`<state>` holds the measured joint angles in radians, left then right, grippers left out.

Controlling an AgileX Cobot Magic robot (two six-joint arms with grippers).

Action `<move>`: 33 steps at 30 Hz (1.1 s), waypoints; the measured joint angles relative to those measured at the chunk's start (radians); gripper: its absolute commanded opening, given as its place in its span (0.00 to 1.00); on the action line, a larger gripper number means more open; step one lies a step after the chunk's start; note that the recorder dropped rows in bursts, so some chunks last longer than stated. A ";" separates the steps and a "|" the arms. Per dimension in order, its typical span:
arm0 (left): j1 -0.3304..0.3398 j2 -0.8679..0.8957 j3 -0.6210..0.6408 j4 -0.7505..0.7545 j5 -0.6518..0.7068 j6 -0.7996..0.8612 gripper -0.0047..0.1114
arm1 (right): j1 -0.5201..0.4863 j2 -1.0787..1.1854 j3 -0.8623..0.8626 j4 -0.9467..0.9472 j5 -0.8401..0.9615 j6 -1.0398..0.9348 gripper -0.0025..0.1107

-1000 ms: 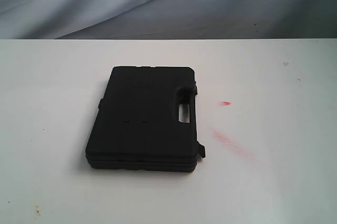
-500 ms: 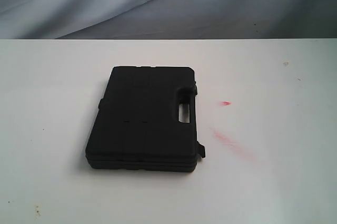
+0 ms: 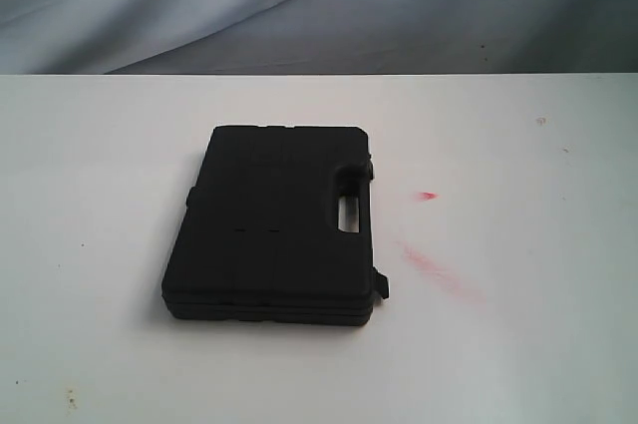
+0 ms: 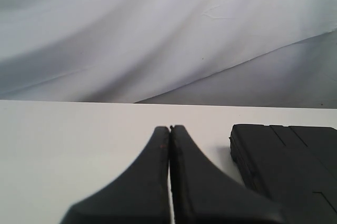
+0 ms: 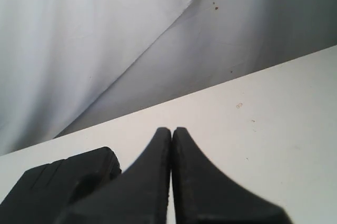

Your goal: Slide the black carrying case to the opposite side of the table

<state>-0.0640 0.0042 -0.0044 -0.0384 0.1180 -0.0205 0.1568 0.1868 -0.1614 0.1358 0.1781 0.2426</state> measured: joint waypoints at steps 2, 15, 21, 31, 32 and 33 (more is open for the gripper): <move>0.000 0.000 0.000 0.000 0.000 0.002 0.04 | 0.000 0.079 -0.052 0.000 0.030 -0.006 0.02; 0.000 0.000 0.000 0.000 0.000 0.002 0.04 | 0.215 0.562 -0.440 -0.148 0.167 -0.022 0.02; 0.000 0.000 0.000 0.000 0.000 0.002 0.04 | 0.394 0.873 -0.611 -0.219 0.150 -0.024 0.02; 0.000 0.000 0.000 0.000 0.000 0.002 0.04 | 0.500 1.372 -0.896 -0.205 0.157 0.044 0.02; 0.000 0.000 0.000 0.000 0.000 0.002 0.04 | 0.500 1.399 -0.912 -0.195 0.163 0.049 0.02; 0.000 0.000 0.000 0.000 0.000 0.002 0.04 | 0.500 1.437 -0.939 -0.182 0.178 0.065 0.02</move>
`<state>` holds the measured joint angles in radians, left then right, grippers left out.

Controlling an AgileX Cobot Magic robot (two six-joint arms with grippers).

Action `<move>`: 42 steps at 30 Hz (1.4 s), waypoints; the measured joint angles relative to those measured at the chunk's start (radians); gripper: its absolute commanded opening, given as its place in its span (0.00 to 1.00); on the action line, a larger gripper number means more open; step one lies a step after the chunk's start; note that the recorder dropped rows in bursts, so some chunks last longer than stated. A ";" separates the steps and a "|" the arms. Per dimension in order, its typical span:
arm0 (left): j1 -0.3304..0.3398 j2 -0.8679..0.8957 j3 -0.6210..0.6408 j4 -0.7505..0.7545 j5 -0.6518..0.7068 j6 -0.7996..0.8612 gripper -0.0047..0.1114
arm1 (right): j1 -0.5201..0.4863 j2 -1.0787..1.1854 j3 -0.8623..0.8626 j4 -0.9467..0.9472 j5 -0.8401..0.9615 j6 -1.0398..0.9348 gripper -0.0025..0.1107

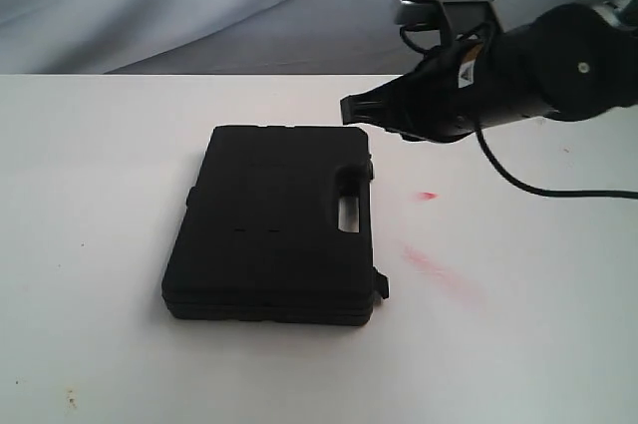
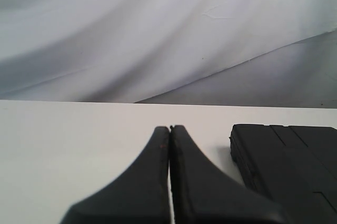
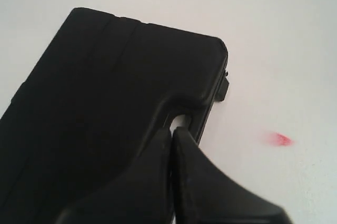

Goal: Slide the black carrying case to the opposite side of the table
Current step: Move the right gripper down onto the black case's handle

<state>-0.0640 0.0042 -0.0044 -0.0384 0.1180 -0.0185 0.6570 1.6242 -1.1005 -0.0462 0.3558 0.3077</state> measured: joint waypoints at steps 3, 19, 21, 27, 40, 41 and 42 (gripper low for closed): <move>0.000 0.000 0.000 0.000 0.000 0.000 0.04 | 0.000 0.053 -0.042 0.020 0.032 0.018 0.02; 0.000 0.000 0.000 0.000 0.000 0.000 0.04 | 0.000 0.255 -0.197 0.028 0.258 0.236 0.02; 0.000 0.000 0.000 0.000 0.000 0.000 0.04 | 0.000 0.263 -0.198 0.028 0.278 0.252 0.02; 0.000 0.000 0.000 0.000 0.000 0.000 0.04 | 0.002 0.284 -0.198 0.007 0.307 0.310 0.02; 0.000 0.000 0.000 0.000 -0.002 0.000 0.04 | 0.040 0.388 -0.381 -0.059 0.465 0.339 0.02; 0.000 0.000 0.000 0.000 -0.002 0.000 0.04 | 0.040 0.398 -0.392 -0.059 0.470 0.339 0.02; 0.000 0.000 0.000 0.000 -0.002 0.000 0.04 | 0.040 0.405 -0.400 -0.059 0.476 0.339 0.02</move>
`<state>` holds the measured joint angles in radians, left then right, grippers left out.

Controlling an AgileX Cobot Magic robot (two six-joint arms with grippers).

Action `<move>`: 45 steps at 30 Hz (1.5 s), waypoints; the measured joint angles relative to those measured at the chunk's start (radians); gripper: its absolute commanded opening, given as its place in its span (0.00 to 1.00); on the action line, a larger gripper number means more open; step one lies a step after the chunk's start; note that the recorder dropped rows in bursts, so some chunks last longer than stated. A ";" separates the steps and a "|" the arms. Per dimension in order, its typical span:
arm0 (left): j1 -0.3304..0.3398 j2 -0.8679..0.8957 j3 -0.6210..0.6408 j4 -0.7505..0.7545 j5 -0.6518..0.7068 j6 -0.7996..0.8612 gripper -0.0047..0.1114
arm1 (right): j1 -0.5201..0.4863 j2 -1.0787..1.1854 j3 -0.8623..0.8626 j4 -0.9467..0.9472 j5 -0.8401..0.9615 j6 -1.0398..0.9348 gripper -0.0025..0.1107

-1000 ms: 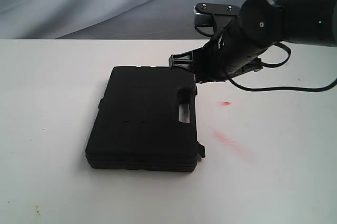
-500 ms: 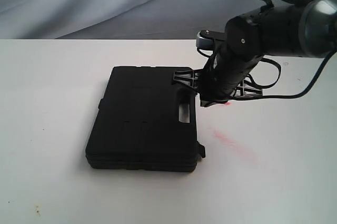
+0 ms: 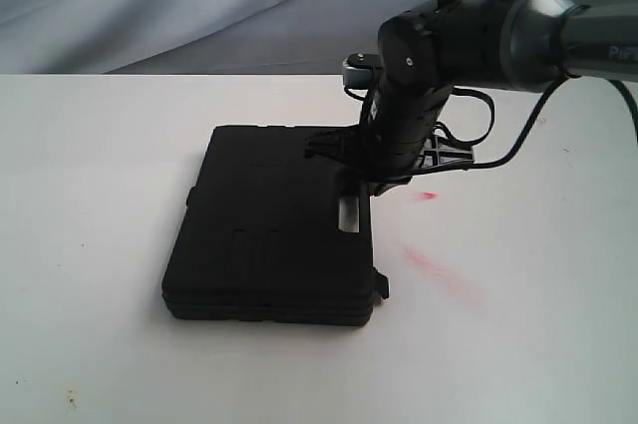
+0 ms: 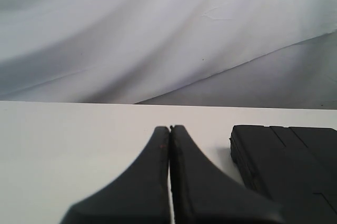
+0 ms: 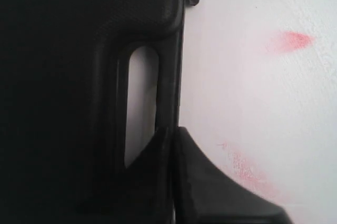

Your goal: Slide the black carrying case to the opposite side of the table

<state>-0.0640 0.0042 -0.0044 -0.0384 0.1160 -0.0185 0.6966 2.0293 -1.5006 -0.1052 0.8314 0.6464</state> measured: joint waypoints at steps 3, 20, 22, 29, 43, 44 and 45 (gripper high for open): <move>0.000 0.000 0.000 0.000 0.000 0.000 0.04 | 0.000 0.017 -0.027 0.000 0.006 0.000 0.02; 0.000 0.000 0.000 0.000 0.000 0.000 0.04 | 0.002 0.051 -0.054 0.000 -0.014 -0.012 0.45; 0.000 0.000 0.000 0.000 0.000 0.000 0.04 | 0.002 0.063 -0.054 0.000 -0.021 -0.012 0.45; 0.000 0.000 0.000 0.000 0.000 0.000 0.04 | 0.011 0.099 -0.054 -0.004 -0.032 -0.004 0.45; 0.000 0.000 0.000 0.000 0.000 0.000 0.04 | 0.011 0.179 -0.054 -0.026 -0.084 -0.001 0.44; 0.000 0.000 0.000 0.000 0.000 0.000 0.04 | 0.011 0.183 -0.054 -0.026 -0.084 -0.001 0.44; 0.000 0.000 0.000 0.000 0.000 0.000 0.04 | 0.011 0.185 -0.054 -0.026 -0.087 -0.001 0.44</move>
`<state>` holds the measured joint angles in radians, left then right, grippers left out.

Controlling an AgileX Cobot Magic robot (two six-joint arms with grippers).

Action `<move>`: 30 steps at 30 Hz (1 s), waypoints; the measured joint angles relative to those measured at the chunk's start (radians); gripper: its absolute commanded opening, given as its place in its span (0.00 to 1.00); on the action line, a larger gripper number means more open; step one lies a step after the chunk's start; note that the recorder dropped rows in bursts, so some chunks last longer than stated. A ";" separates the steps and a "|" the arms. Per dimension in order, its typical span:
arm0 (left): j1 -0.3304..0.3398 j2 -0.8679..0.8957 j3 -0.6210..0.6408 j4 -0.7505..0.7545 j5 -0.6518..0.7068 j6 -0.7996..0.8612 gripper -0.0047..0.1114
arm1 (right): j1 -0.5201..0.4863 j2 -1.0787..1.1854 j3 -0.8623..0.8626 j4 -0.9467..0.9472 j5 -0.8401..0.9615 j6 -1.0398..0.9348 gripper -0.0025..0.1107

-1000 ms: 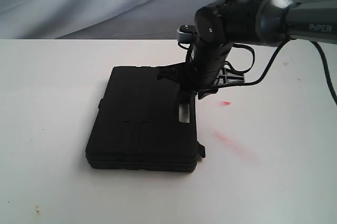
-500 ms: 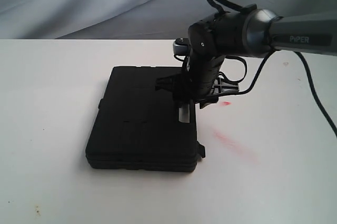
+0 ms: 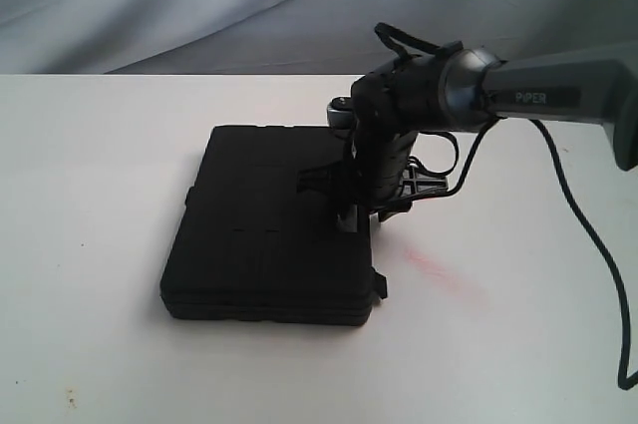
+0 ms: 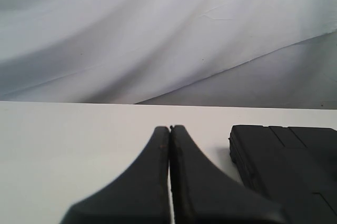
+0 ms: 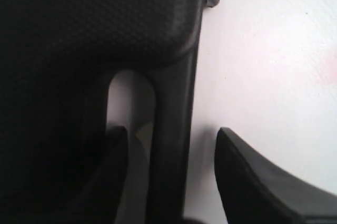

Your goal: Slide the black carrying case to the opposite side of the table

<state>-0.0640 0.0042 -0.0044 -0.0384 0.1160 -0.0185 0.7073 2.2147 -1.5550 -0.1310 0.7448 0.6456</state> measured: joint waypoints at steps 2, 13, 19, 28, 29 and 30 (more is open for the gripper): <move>0.000 0.000 0.000 0.000 -0.002 0.000 0.04 | 0.000 0.006 0.000 0.000 -0.009 0.000 0.42; 0.000 0.000 0.000 0.000 -0.002 0.000 0.04 | 0.000 0.015 0.000 0.004 -0.029 0.000 0.07; 0.000 0.000 0.000 0.000 -0.002 0.000 0.04 | 0.000 0.015 0.000 0.006 -0.029 0.008 0.02; 0.000 0.000 0.000 0.000 -0.002 0.000 0.04 | -0.010 0.015 0.000 0.023 -0.032 -0.022 0.02; 0.000 0.000 0.000 0.000 -0.002 0.000 0.04 | -0.012 0.015 0.000 0.029 -0.034 -0.032 0.02; 0.000 0.000 0.000 0.000 -0.002 0.000 0.04 | -0.014 0.015 0.000 0.035 -0.036 -0.045 0.02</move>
<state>-0.0640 0.0042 -0.0044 -0.0384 0.1145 -0.0185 0.6935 2.2293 -1.5550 -0.0955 0.7088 0.6003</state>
